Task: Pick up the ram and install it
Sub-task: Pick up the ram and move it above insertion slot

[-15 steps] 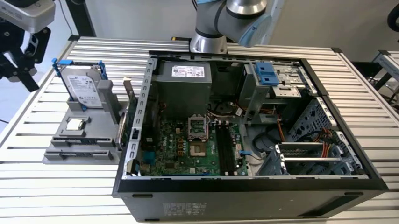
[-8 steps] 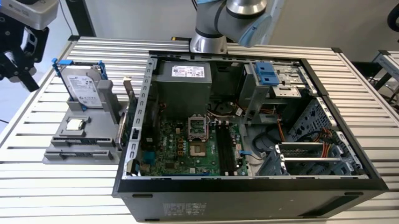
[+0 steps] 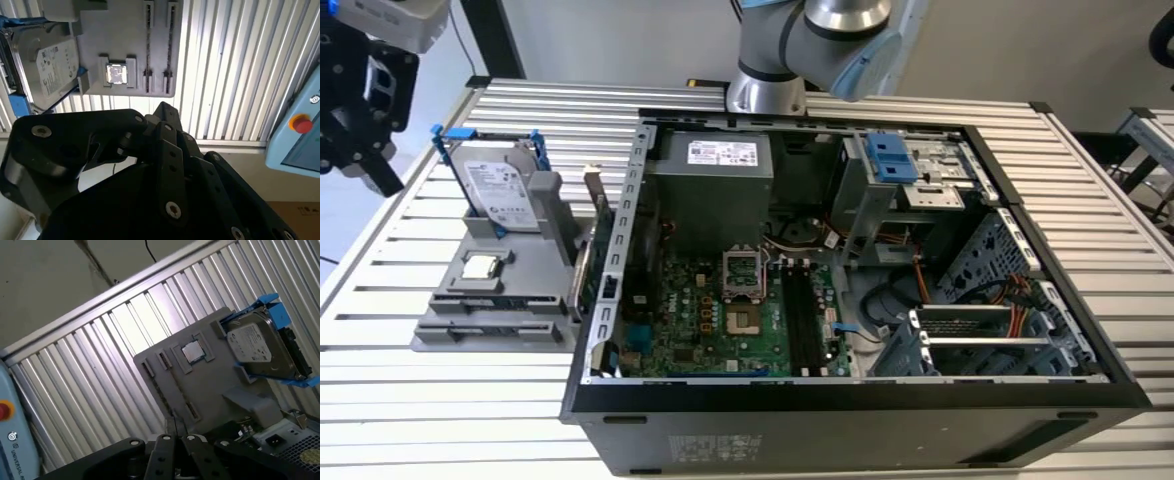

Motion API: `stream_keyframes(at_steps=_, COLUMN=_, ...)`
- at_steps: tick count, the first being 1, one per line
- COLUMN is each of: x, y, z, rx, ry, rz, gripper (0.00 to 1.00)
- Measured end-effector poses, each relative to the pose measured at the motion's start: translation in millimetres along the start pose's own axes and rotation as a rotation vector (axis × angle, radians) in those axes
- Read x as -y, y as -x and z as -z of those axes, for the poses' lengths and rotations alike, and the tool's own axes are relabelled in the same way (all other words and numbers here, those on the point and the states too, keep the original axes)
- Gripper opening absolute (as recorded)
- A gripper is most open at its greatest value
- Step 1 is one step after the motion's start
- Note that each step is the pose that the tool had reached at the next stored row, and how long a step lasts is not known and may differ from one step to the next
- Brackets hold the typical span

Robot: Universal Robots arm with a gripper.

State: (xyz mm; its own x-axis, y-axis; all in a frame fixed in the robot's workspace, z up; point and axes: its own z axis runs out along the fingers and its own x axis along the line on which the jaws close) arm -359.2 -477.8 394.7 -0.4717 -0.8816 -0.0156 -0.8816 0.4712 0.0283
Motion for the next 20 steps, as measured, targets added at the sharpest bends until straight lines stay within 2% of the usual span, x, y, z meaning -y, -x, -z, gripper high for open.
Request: stream_keyframes(at_steps=20, x=0.0, y=0.0, z=0.0, rx=-0.0103, ry=0.0057, rz=0.364, gripper=0.0)
